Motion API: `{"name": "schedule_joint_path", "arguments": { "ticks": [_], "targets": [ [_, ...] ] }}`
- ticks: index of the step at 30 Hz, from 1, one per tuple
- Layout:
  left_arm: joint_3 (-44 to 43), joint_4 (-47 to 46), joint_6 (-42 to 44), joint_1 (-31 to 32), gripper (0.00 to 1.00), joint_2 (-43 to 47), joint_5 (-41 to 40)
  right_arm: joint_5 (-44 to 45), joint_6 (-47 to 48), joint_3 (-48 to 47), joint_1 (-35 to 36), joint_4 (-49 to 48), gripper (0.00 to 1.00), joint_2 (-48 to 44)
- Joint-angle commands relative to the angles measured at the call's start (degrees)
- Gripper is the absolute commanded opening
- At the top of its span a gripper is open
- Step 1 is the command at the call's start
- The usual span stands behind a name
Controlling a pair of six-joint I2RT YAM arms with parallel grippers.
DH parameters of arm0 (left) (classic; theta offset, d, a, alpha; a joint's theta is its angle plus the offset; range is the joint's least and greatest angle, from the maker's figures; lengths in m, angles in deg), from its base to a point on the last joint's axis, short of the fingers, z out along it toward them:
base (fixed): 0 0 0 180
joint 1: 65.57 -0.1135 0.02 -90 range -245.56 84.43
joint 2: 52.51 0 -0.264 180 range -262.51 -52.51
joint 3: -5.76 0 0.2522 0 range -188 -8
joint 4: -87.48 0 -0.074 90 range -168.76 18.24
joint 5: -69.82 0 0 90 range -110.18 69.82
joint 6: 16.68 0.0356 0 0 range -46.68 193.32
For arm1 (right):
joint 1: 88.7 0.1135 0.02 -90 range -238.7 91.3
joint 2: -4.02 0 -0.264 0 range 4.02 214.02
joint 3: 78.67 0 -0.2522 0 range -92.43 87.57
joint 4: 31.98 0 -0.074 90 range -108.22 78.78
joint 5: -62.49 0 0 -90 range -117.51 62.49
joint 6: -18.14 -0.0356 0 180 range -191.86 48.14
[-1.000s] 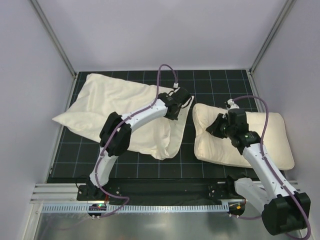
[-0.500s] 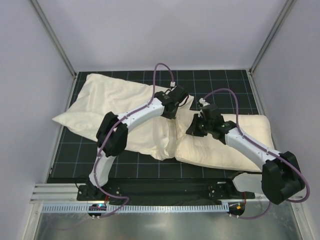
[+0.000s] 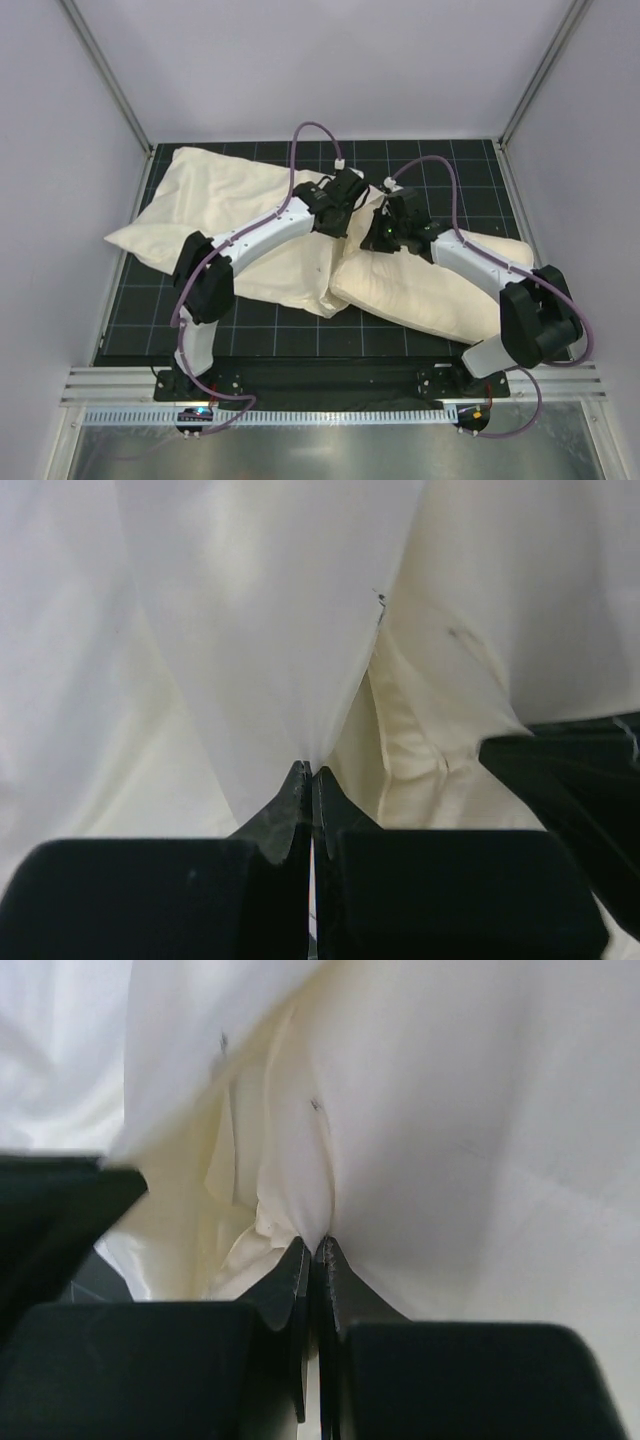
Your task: Put the pillow into the pillowcase
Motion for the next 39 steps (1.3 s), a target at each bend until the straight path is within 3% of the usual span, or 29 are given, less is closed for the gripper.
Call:
{"name": "schedule_joint_path", "arguments": {
  "ticks": [1, 5, 10, 16, 21, 23, 24, 29, 33, 36, 39],
  "targets": [
    [2.3, -0.8, -0.5, 1.6, 0.00, 4.0, 4.1, 4.3, 1.8, -10.2, 0.4, -1.1, 0.04, 3.5],
    [6.5, -1.8, -1.1, 1.8, 0.00, 7.4, 6.7, 12.0, 3.1, -17.2, 0.4, 4.6, 0.04, 8.5],
    [9.8, -1.9, -2.3, 1.7, 0.00, 11.3, 10.3, 15.0, 3.2, -19.2, 0.3, 4.4, 0.04, 11.7],
    [8.1, -3.6, -4.9, 1.7, 0.00, 12.6, 16.6, 10.1, -1.4, -10.6, 0.5, -6.6, 0.04, 10.3],
    [9.4, -9.7, -9.3, 1.7, 0.00, 11.7, 22.2, 1.6, -7.1, -1.7, 1.3, -27.3, 0.04, 6.4],
    [10.9, -13.6, -11.6, 1.7, 0.00, 11.1, 23.0, 0.5, -7.6, 0.4, 1.7, -30.8, 0.11, 5.4],
    [11.3, -14.8, -12.1, 1.7, 0.00, 10.5, 22.5, 0.9, -7.2, 0.5, 1.7, -30.2, 0.21, 3.8],
    [13.5, -17.0, -12.8, 1.7, 0.00, 9.6, 19.9, 17.4, -5.1, -2.0, 1.4, -10.1, 0.42, -2.6],
    [13.3, -18.1, -12.8, 1.9, 0.00, 7.8, 19.0, 26.5, -5.0, -4.1, 1.1, 4.3, 0.69, -6.9],
    [12.8, -18.1, -12.4, 2.3, 0.00, 6.8, 18.1, 33.7, -6.7, -4.9, -0.8, 12.1, 0.74, -10.3],
    [12.6, -18.0, -11.4, 2.8, 0.00, 6.4, 15.5, 32.2, -7.4, -3.0, -9.5, 18.5, 0.74, -14.8]
  ]
}}
